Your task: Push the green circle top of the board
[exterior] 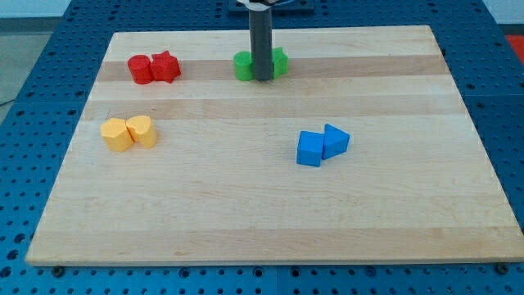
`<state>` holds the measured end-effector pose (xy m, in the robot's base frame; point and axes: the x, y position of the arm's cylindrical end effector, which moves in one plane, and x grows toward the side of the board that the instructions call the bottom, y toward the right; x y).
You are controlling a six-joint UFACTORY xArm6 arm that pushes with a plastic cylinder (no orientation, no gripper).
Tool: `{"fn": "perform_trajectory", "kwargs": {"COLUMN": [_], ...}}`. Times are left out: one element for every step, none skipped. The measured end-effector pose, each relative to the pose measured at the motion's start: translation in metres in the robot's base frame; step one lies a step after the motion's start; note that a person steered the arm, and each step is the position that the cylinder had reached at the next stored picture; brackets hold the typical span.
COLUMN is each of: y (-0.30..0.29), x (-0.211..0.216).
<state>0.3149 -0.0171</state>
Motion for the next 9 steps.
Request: {"fn": "perform_trajectory", "kwargs": {"y": [-0.014,-0.063,-0.1,-0.093,-0.07,-0.065,-0.072,-0.077,-0.015], "x": [0.003,-0.015,-0.023,-0.02,-0.017,-0.033,-0.055,-0.056,-0.057]}}
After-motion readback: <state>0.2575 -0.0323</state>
